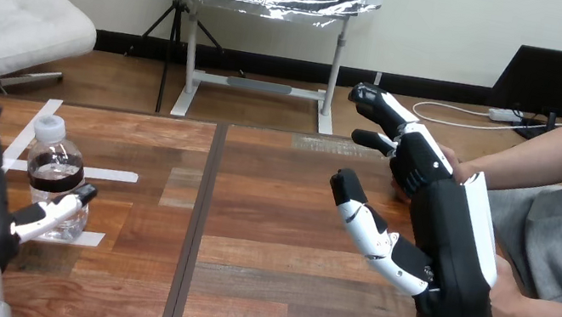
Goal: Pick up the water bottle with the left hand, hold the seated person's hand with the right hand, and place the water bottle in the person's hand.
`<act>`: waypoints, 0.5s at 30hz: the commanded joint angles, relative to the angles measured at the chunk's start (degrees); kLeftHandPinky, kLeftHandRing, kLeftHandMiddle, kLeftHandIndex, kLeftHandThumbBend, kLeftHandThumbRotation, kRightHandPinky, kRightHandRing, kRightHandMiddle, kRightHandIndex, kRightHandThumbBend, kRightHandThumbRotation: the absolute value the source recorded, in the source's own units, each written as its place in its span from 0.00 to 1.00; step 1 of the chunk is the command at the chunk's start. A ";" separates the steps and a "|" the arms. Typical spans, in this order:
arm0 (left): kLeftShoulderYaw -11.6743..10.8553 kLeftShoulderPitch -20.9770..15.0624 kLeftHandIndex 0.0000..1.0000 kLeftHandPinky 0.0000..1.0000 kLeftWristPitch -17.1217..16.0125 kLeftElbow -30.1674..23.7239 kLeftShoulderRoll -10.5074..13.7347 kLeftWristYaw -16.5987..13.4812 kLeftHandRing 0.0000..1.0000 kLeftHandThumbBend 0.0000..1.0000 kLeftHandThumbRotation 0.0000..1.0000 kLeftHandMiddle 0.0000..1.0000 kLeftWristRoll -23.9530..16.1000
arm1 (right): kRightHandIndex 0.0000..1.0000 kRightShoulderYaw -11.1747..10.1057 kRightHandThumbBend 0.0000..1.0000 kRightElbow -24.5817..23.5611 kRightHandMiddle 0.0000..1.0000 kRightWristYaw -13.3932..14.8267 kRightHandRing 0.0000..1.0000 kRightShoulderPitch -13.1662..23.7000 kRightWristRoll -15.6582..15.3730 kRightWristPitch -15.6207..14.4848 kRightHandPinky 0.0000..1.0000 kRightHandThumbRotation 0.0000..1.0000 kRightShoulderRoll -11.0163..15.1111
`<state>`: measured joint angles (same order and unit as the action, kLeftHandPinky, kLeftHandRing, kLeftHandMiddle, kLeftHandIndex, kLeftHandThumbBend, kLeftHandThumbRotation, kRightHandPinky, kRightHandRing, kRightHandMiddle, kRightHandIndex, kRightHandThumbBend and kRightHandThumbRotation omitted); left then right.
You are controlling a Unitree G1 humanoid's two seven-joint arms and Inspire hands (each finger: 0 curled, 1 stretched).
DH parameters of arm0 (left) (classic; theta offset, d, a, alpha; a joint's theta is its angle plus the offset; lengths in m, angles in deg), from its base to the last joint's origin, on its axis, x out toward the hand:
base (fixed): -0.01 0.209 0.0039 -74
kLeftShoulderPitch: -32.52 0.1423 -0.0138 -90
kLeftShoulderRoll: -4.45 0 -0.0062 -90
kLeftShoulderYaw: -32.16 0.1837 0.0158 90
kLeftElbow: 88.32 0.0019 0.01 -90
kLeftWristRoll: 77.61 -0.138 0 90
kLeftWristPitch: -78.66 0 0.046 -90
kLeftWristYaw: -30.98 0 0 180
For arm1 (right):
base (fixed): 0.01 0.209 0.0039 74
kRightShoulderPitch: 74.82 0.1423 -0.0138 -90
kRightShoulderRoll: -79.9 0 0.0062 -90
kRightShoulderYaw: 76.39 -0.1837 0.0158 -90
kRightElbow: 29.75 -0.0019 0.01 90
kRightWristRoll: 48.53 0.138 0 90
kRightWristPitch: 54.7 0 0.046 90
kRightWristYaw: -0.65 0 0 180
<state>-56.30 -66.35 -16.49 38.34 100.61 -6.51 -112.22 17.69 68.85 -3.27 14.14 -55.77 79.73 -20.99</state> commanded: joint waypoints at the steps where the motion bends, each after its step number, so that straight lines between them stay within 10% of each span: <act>1: 2.42 -4.49 0.92 0.93 -0.04 -0.36 3.28 -1.90 0.94 0.80 0.52 0.94 -3.50 | 0.82 -0.44 0.42 0.38 0.89 0.13 0.87 4.14 0.25 0.97 0.78 0.35 0.42; 15: 5.16 -4.46 0.93 0.95 1.04 -2.26 5.18 -1.69 0.95 0.72 0.63 0.95 -8.22 | 0.82 -0.59 0.42 0.98 0.88 0.40 0.87 4.58 -0.19 1.24 0.77 0.36 0.42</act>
<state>-52.74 -66.91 -15.22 38.11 103.65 -7.29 -118.77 17.62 69.63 -3.26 14.16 -55.90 79.75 -20.97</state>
